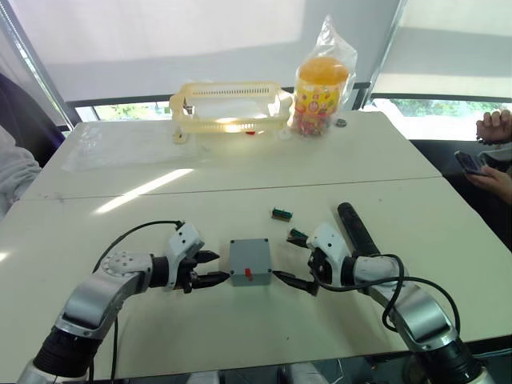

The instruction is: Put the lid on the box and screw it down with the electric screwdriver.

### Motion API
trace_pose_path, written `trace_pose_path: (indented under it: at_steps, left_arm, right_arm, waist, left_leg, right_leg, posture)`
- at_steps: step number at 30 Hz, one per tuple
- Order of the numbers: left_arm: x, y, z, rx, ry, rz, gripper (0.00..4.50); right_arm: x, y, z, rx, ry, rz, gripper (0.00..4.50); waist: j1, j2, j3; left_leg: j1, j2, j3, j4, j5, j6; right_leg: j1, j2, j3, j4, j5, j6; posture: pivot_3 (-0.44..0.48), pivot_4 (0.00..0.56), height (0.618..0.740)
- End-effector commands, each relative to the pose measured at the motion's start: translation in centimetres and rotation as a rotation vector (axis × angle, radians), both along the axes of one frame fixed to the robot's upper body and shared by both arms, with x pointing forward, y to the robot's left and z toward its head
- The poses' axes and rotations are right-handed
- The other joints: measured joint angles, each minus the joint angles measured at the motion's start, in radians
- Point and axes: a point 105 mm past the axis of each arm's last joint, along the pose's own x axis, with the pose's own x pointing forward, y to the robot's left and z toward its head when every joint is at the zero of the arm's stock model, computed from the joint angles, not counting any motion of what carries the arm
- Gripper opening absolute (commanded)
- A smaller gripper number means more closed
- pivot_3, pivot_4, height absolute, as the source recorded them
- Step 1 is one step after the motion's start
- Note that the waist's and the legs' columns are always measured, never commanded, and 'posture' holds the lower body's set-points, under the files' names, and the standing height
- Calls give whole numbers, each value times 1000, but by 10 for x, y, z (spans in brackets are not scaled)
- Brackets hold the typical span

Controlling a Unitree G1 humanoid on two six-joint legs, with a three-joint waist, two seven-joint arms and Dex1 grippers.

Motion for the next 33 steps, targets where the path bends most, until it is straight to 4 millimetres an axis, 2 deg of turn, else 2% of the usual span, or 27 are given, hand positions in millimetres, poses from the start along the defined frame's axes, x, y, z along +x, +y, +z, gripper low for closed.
trace_pose_path:
  at_steps: [1, 6, 9, 12, 13, 14, 16, 21, 27, 30, 32, 33]
  left_arm:
    - [-4, 18, 33, -5, -66, -7, 3074]
    - [-12, 32, 68, -30, -79, 3, 3074]
    - [-23, 26, 84, -43, -90, -45, 3074]
    - [-30, 13, 89, -52, -97, -103, 2175]
    - [-32, 9, 91, -58, -97, -124, 1572]
    - [-33, 6, 91, -62, -96, -137, 1214]
    - [-33, -2, 92, -61, -102, -165, 176]
    - [-23, -12, 80, 110, -167, -187, 71]
    - [-25, -19, 84, 132, -184, -223, 71]
    - [-24, -20, 84, 123, -183, -218, 0]
    - [-24, -19, 82, 122, -181, -213, 0]
    - [-24, -19, 82, 120, -180, -209, 0]
  right_arm:
    - [-6, -13, 28, 28, -66, 18, 4431]
    - [-9, -34, 47, 39, -64, -10, 4431]
    - [-4, -46, 52, 44, -60, -87, 4431]
    - [6, -53, 49, 69, -37, -178, 4500]
    - [9, -54, 47, 74, -25, -197, 4500]
    - [10, -54, 45, 77, -17, -206, 4500]
    - [16, -54, 38, 84, 15, -241, 4500]
    - [30, -51, 31, 134, 64, -286, 4500]
    - [39, -47, 26, 122, 61, -281, 4500]
    - [43, -45, 23, 116, 55, -280, 3636]
    - [46, -43, 22, 120, 54, -279, 2628]
    - [47, -42, 22, 121, 52, -278, 2628]
  waist:
    - [0, 0, 1]
    - [0, 1, 5]
    - [0, 1, 6]
    - [0, 1, 6]
    - [0, 1, 6]
    - [0, 1, 6]
    - [-1, 1, 6]
    - [-1, 2, 7]
    - [-2, 2, 8]
    - [-3, 2, 8]
    - [-2, 2, 8]
    - [-2, 2, 8]
  left_leg:
    - [0, 0, 0, 0, 0, 0]
    - [-1, 0, 0, 0, 0, 0]
    - [-1, 0, 0, 0, 0, 0]
    - [-1, 0, 1, 0, 0, 0]
    - [-1, 0, 1, 0, 0, 0]
    - [-1, 0, 1, 0, 0, 0]
    - [-1, 0, 1, 0, 0, 0]
    - [-2, 0, 1, 0, 0, 0]
    - [-4, 0, 1, -1, 0, 0]
    - [-5, 0, 1, -1, 0, 0]
    - [-7, 0, 1, -1, 0, 0]
    - [-7, 0, 1, -1, 0, 0]
  right_leg:
    - [0, 0, 0, 0, 0, 0]
    - [0, 0, 0, -2, -1, -1]
    - [0, 0, 0, -2, -1, -1]
    - [0, -1, 0, -4, -1, -1]
    - [0, -1, 0, -4, -1, -1]
    - [0, -1, 0, -4, -1, -1]
    - [0, -1, 0, -4, -1, -2]
    - [0, 0, 1, -5, 0, -2]
    - [-2, 0, 1, -5, 0, -1]
    - [-3, 0, 1, -5, 0, -1]
    - [-5, 0, 1, -5, 0, -1]
    - [-5, 0, 1, -5, 0, -1]
  posture:
    - [0, 150, 740]
    - [0, 150, 740]
    - [0, 150, 740]
    - [0, 150, 740]
    - [0, 150, 740]
    - [0, 150, 740]
    - [0, 150, 740]
    - [0, 150, 740]
    - [0, 150, 740]
    - [0, 150, 740]
    - [0, 150, 740]
    - [0, 150, 740]
